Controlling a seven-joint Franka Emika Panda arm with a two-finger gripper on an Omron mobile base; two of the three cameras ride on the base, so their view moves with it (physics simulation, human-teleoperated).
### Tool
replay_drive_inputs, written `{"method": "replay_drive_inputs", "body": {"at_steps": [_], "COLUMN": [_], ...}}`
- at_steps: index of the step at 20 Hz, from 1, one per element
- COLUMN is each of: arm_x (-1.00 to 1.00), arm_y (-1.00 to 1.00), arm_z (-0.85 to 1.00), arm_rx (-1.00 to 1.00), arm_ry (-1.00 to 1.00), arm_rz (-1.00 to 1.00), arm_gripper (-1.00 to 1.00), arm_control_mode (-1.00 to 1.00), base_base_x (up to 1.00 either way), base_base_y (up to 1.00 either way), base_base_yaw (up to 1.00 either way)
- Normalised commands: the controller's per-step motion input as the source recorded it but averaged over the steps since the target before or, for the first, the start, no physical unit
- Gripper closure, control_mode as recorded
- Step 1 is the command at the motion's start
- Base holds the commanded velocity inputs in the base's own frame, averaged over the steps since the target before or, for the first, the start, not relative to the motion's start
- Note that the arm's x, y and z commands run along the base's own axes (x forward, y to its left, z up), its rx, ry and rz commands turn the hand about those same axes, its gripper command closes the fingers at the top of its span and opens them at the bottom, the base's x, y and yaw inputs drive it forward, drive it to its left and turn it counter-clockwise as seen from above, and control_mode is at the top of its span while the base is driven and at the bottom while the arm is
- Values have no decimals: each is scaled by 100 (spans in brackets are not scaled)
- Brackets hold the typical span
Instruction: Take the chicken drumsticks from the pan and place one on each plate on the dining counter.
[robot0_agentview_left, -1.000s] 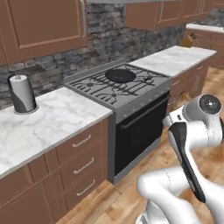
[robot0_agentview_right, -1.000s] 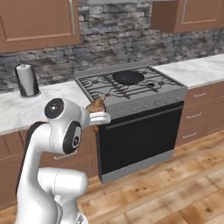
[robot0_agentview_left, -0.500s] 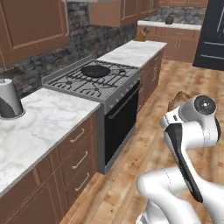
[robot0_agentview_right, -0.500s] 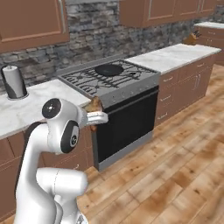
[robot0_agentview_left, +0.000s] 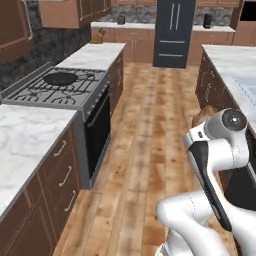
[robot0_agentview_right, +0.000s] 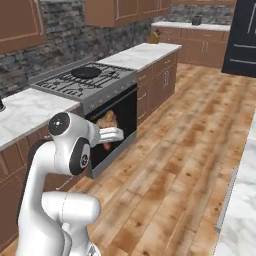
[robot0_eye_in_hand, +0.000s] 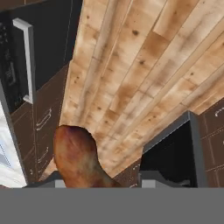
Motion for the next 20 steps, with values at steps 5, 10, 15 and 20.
{"method": "replay_drive_inputs", "body": {"at_steps": [5,10,15,20], "arm_x": [0,0,0,0], "arm_y": [0,0,0,0], "arm_z": [0,0,0,0], "arm_rx": [0,0,0,0], "arm_ry": [0,0,0,0], "arm_rz": [0,0,0,0], "arm_gripper": [100,100,100,100], "arm_control_mode": [100,100,100,100], "base_base_x": [-100,-100,-100,-81], "base_base_y": [3,3,3,-12], "base_base_yaw": [-46,-43,-39,-28]}}
